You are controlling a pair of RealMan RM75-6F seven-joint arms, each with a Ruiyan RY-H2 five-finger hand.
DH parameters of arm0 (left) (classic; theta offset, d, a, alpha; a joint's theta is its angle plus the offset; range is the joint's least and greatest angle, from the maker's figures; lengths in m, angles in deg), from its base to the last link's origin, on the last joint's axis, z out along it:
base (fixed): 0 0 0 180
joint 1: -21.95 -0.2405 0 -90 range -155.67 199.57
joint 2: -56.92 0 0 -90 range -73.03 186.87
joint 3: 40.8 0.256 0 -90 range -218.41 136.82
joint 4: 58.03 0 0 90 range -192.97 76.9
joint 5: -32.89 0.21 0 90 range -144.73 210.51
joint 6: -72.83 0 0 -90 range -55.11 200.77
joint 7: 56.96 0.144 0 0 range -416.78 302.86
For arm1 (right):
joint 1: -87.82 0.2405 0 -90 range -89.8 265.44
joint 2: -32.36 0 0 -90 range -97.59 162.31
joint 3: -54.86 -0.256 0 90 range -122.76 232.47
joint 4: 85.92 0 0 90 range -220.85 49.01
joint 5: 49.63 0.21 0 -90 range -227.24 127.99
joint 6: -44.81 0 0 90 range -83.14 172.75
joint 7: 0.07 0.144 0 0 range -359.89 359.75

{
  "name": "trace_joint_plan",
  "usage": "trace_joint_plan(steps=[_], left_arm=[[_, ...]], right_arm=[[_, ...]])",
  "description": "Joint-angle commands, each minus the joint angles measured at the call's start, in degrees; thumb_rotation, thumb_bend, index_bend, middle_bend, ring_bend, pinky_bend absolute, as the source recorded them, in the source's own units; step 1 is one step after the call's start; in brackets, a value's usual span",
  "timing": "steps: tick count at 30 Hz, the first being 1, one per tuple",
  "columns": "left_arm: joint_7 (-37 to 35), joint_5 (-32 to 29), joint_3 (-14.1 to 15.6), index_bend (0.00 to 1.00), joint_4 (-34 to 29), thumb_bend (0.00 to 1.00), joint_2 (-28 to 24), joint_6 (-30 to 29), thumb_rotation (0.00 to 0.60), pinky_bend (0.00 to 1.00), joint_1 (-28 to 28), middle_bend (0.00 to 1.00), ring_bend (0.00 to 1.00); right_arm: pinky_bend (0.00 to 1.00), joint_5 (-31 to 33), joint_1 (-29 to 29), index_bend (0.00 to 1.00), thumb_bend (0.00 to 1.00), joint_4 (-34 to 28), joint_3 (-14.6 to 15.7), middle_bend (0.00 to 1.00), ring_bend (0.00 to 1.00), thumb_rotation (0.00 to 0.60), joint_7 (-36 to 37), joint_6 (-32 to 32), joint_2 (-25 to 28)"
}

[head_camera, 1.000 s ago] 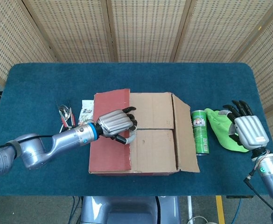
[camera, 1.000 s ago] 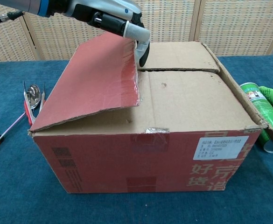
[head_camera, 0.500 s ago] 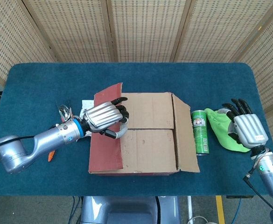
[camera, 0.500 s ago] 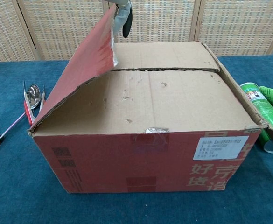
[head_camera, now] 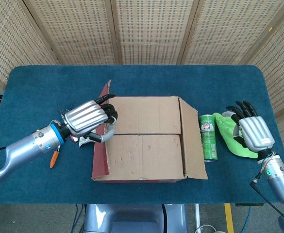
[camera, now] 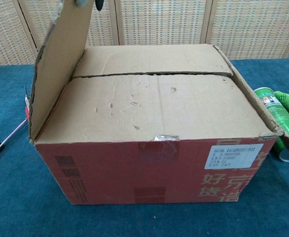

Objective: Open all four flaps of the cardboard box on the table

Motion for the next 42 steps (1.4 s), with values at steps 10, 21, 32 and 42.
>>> trace_joint_plan(steps=[10, 21, 32, 42], left_arm=[[-2.7, 2.9, 3.2, 0.58, -0.9, 0.51, -5.9, -6.3, 0.037, 0.0, -7.5, 0.38, 0.26], [-6.2, 2.6, 5.9, 0.58, 1.6, 0.49, -8.0, -11.2, 0.037, 0.0, -14.6, 0.38, 0.26], [-2.0, -0.2, 7.3, 0.47, 3.5, 0.48, -6.1, -15.0, 0.155, 0.0, -21.2, 0.26, 0.19], [11.4, -7.9, 4.2, 0.26, 1.2, 0.4, 1.9, -22.5, 0.3, 0.0, -26.3, 0.05, 0.0]], right_arm=[[0.0, -0.3, 0.0, 0.26, 1.0, -0.7, 0.1, 0.19, 0.0, 0.6, -0.3, -0.2, 0.1], [0.0, 0.1, -0.1, 0.26, 1.0, -0.7, 0.1, 0.19, 0.0, 0.6, -0.4, -0.2, 0.0], [0.0, 0.0, -0.7, 0.26, 1.0, -1.2, 0.5, 0.19, 0.0, 0.6, -1.1, 0.6, -0.2], [0.0, 0.0, -1.8, 0.22, 0.95, -1.6, 1.0, 0.15, 0.0, 0.6, -2.3, 2.3, -1.4]])
